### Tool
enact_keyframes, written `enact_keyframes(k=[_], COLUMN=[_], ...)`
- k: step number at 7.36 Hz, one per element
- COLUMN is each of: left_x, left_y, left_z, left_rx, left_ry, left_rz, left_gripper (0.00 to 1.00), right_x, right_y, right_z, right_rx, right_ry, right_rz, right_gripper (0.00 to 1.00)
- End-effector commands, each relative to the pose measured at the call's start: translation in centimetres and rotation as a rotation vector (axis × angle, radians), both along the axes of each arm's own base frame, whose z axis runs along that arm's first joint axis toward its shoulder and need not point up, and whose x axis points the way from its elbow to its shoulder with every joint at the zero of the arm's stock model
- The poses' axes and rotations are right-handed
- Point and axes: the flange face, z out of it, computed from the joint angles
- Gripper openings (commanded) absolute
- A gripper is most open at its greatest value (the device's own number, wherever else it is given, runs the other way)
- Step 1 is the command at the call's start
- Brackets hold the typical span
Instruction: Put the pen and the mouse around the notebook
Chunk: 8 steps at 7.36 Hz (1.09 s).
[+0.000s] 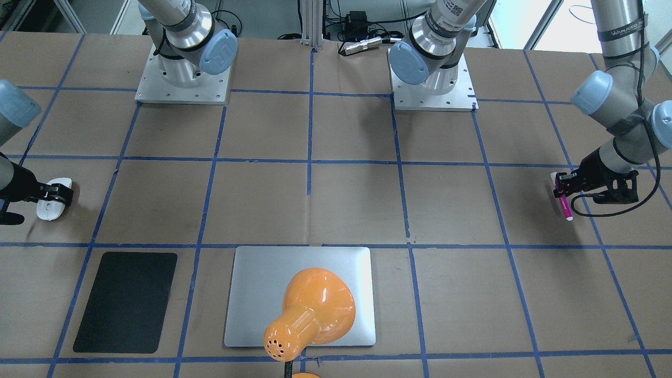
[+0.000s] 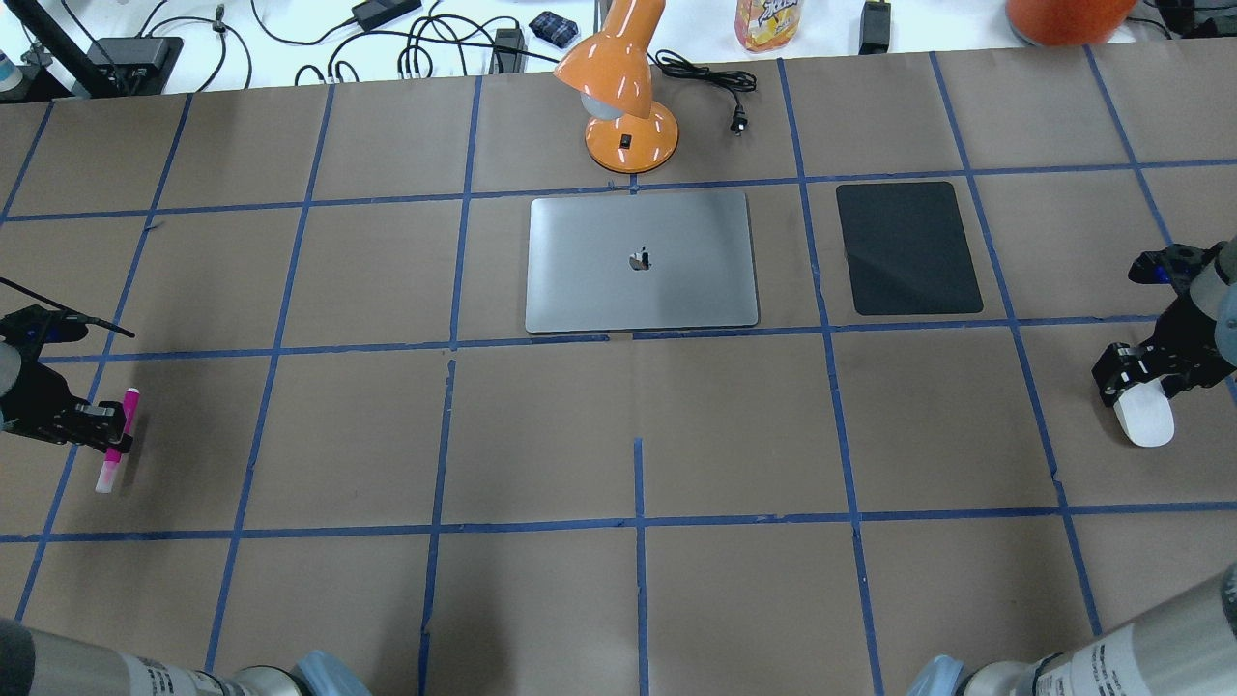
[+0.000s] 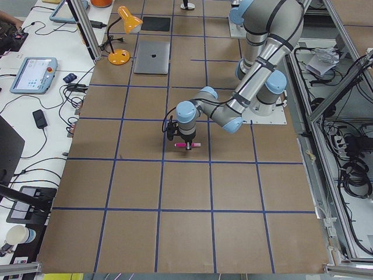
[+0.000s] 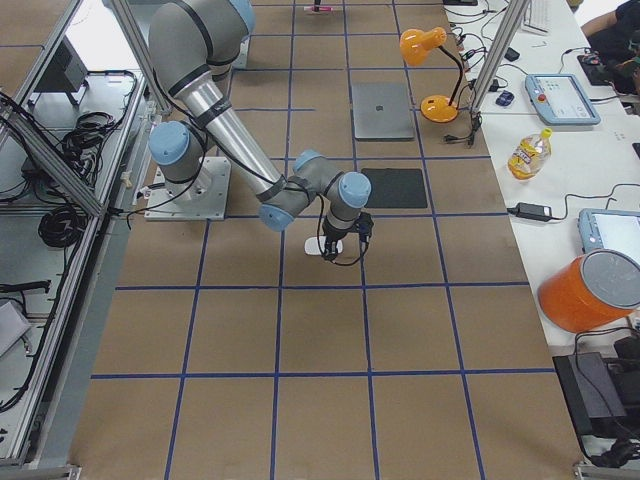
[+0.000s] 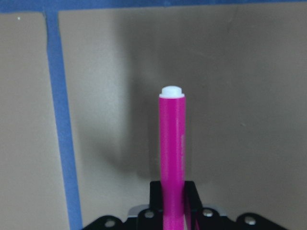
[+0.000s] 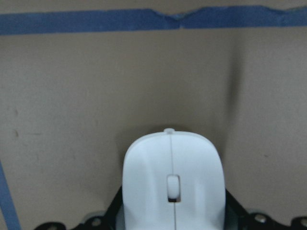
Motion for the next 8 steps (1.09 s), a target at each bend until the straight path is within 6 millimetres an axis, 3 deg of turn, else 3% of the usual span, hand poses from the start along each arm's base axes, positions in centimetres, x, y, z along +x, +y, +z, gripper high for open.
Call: enact_keyframes(k=[1,2,4,5,6,7,8], left_x=[-8.3,-12.5,-22.5,-29.5,-36.5,-41.9,-45.6], left_y=[-1.0,-0.8,0.1,0.0,0.5,1.3,1.8], left_z=[4.8,7.4,9.8,9.5,9.0,8.0,7.5], left_rx=[0.058,0.039,0.132,0.153,0.152,0.144,0.125], left_ry=[-0.006,0.032,0.008,-0.041,-0.094,-0.096,-0.120], left_rz=[0.143,0.256,0.522,0.622,0.746,0.820,0.950], left_gripper=[0.00,0.00,0.00,0.00,0.00,0.00,0.00], right_x=[0.5,1.3,8.0,11.8,14.8,18.9,22.9], right_y=[-0.3,-1.6,-8.6,-12.6,-16.4,-19.4,-20.3], right_z=[1.9,3.7,6.5,7.0,5.8,4.8,4.3], right_rx=[-0.016,-0.039,-0.090,-0.124,-0.137,-0.154,-0.163], right_ry=[0.014,0.029,0.049,0.069,0.077,0.086,0.091], right_rz=[-0.006,0.012,0.121,0.165,0.137,0.123,0.090], right_gripper=[0.40,0.41,0.42,0.42,0.42,0.43,0.43])
